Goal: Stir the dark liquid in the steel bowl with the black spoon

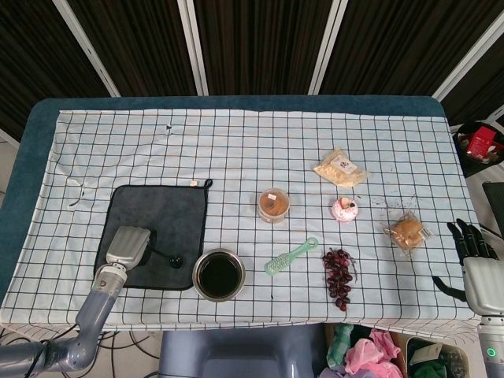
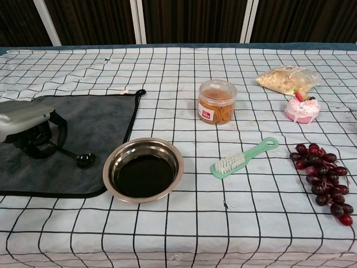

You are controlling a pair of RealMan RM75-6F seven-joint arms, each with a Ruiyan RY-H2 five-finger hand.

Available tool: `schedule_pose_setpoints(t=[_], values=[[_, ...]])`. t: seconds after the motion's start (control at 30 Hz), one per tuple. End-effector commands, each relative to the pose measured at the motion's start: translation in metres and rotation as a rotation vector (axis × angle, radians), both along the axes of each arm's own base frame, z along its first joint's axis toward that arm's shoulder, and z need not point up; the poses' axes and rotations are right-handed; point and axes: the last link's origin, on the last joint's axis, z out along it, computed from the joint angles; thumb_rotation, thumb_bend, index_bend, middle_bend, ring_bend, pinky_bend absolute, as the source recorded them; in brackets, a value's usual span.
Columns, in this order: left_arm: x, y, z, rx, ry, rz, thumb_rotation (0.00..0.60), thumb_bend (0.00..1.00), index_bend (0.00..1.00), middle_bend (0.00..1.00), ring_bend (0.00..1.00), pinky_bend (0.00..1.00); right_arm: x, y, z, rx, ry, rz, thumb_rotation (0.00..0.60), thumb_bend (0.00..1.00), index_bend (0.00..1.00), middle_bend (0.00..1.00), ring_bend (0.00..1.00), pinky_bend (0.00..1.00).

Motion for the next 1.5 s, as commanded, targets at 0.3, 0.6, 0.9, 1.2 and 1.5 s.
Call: schedule_pose_setpoints(t=[0.3,0.6,0.9,1.2,1.5], values=[[0.019,0.003,0.022,0.052,-0.031,-0.045,0.600,0.47,0.57,0.90,0.81,0.73,0.001,0.001,0.001,0.002,-0.001,0.003,0.600,0.11,0.04,0.01,0.04,0.22],[0.090,0.002,0.042,0.102,-0.011,-0.285,0.600,0.47,0.61,0.92,0.83,0.75,0.001,0.002,0.003,-0.006,-0.012,0.007,0.600,0.11,0.04,0.01,0.04,0.22],[0.173,-0.029,0.023,0.181,0.275,-0.740,0.600,0.47,0.63,0.93,0.84,0.75,0.002,0.003,0.006,-0.009,-0.025,0.011,0.600,0.11,0.04,0.01,0.04,0.22],[0.200,-0.057,-0.019,0.247,0.627,-1.091,0.600,0.47,0.65,0.94,0.85,0.75,0.002,0.006,0.011,-0.024,-0.040,0.017,0.600,0.11,0.04,0.01,0.04,0.22],[0.206,-0.059,-0.042,0.292,0.814,-1.252,0.600,0.47,0.65,0.94,0.85,0.76,0.001,0.006,0.013,-0.028,-0.049,0.013,0.600,0.11,0.04,0.01,0.04,0.22]])
